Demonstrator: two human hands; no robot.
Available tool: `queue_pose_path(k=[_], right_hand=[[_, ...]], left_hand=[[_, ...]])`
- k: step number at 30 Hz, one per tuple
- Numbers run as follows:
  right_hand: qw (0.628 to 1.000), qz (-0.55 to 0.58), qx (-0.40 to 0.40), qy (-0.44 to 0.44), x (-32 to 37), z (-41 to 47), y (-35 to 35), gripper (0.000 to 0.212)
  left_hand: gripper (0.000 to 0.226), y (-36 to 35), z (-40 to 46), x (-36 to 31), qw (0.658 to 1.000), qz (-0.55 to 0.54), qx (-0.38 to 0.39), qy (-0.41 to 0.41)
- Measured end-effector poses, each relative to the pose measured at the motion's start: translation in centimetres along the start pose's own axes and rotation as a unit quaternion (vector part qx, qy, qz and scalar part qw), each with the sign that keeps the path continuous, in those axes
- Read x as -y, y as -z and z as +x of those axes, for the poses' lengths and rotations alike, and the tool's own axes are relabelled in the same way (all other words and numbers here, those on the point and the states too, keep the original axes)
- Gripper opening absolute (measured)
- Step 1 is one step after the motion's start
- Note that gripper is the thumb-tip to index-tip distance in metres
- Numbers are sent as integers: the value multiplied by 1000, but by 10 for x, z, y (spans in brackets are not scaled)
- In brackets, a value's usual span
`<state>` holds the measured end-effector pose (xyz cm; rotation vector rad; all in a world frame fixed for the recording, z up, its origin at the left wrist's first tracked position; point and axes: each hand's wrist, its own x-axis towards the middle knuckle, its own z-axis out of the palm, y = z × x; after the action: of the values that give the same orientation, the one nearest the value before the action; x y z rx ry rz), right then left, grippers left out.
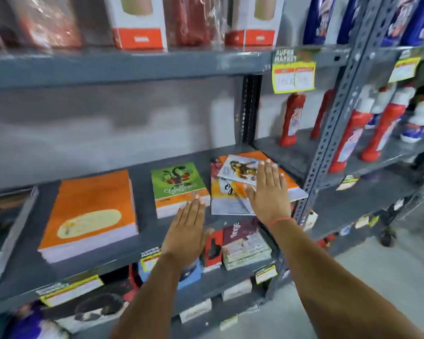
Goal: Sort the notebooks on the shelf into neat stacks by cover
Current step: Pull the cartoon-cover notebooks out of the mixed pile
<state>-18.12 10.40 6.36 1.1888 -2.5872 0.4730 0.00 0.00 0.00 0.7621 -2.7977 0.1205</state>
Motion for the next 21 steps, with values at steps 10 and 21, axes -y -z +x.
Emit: queue_pose_path(k=[10, 21], right_hand=[[984, -2, 171, -53, -47, 72, -69, 61], [998, -2, 52, 38, -44, 68, -69, 40]], left_hand=[[65, -48, 27, -24, 998, 47, -1, 30], [57, -41, 27, -28, 997, 63, 10, 47]])
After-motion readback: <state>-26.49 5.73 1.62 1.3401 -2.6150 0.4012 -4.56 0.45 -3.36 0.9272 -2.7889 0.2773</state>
